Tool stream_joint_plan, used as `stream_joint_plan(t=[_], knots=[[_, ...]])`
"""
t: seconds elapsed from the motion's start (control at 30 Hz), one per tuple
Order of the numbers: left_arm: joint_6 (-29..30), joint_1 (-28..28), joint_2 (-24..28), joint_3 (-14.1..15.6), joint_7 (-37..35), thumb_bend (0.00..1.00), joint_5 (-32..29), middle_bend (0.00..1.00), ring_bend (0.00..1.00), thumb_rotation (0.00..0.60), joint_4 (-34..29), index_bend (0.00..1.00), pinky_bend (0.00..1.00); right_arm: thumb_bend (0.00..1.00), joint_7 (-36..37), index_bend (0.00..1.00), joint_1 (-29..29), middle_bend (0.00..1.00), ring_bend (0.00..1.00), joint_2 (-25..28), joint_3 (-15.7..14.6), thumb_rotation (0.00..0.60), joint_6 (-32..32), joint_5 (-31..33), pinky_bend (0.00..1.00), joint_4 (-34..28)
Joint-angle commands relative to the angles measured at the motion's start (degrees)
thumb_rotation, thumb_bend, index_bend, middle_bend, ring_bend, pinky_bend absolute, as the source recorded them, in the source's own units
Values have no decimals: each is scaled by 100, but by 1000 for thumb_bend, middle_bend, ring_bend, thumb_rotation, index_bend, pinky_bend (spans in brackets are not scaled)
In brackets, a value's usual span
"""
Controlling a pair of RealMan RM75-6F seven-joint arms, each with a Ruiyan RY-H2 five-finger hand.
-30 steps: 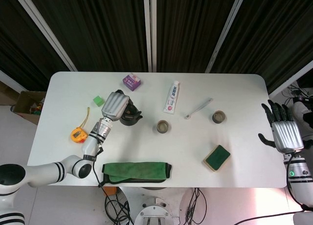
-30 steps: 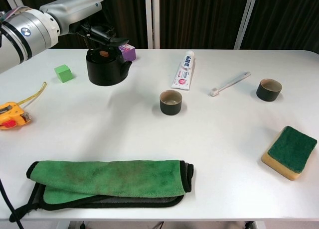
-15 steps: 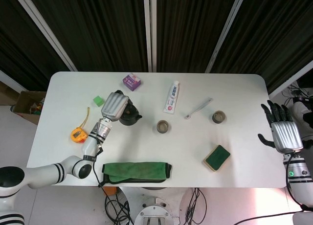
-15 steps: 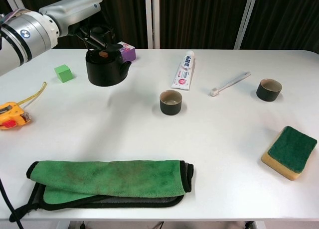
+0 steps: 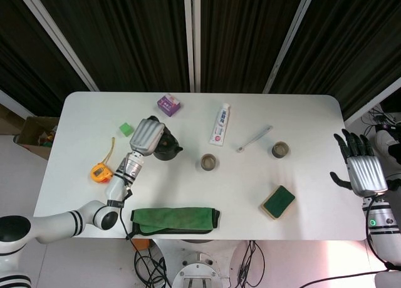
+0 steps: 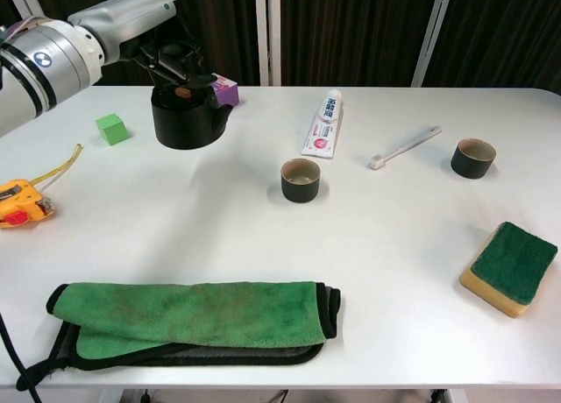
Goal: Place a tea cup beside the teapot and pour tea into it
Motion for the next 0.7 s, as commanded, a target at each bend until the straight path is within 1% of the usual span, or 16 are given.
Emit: stream_joint_plan(t=[0.03, 0.23, 0.3, 0.5, 0.7], knots=[[-6, 4, -43, -22, -13, 263, 27, 1000, 1000, 526, 3, 1000, 388, 194, 0, 0, -1, 0, 0, 1, 1, 600, 4, -2, 0, -1], [7, -50, -231, -68, 58, 267, 137, 1000, 1000, 532, 55, 1000, 388, 194, 5, 0, -4, 0, 0, 23, 7, 600, 9, 1, 0, -16], [14, -80, -307, -84, 113, 270, 174, 1000, 1000, 555, 104, 1000, 388, 193, 2, 0, -8, 0, 0, 34, 5, 600, 15, -3, 0, -23], [115, -153, -596, -56, 373, 278, 342, 1000, 1000, 595, 306, 1000, 411, 194, 32, 0, -12, 0, 0, 41, 8, 600, -3, 20, 0, 6], [86, -247, -886, -47, 536, 281, 441, 1000, 1000, 600, 523, 1000, 413, 193, 89, 0, -19, 0, 0, 46, 14, 600, 10, 14, 0, 36]])
